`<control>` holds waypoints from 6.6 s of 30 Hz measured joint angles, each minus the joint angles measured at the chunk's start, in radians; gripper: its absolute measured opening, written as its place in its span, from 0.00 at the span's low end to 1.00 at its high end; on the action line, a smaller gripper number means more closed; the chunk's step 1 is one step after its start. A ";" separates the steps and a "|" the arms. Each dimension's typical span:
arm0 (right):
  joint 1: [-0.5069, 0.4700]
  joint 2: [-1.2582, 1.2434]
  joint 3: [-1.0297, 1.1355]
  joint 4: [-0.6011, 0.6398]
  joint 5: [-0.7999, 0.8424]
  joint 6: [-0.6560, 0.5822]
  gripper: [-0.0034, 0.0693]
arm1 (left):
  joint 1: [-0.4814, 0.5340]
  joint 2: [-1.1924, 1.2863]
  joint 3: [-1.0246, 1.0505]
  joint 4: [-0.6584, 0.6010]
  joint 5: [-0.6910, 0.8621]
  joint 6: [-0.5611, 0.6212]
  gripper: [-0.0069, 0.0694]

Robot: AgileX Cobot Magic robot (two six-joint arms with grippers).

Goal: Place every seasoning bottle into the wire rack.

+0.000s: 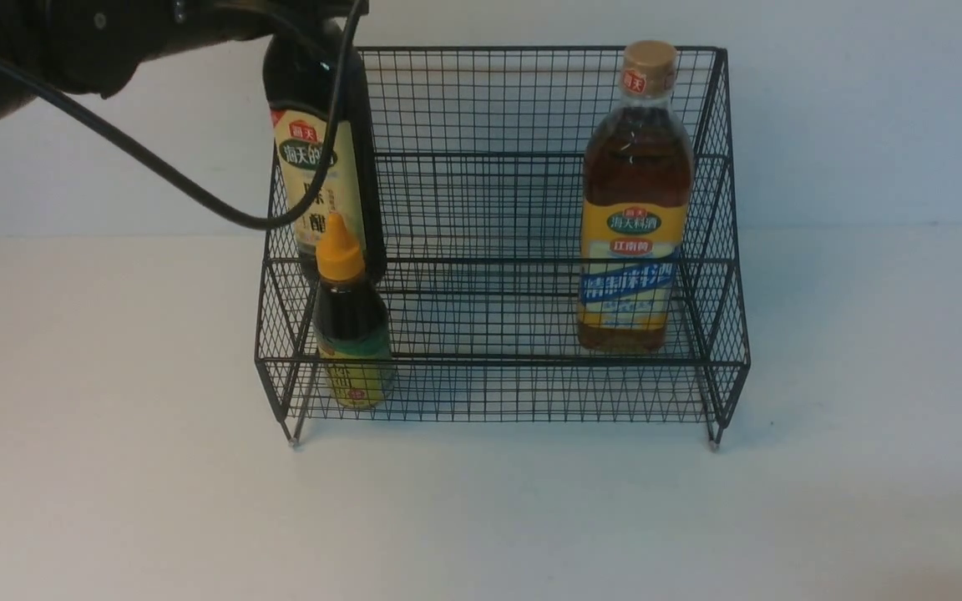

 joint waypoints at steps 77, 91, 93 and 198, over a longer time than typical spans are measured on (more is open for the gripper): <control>0.000 0.000 0.000 0.000 0.000 -0.005 0.03 | 0.000 -0.203 -0.016 0.000 0.304 -0.072 0.15; 0.000 0.000 0.000 0.000 0.000 -0.005 0.03 | 0.000 -0.757 0.298 0.005 0.481 -0.072 0.08; 0.000 0.000 0.000 0.000 0.000 -0.005 0.03 | 0.000 -0.836 0.359 0.005 0.500 -0.072 0.08; 0.000 -0.001 0.000 -0.002 0.001 -0.005 0.03 | 0.248 -1.630 1.486 -0.016 0.177 0.151 0.08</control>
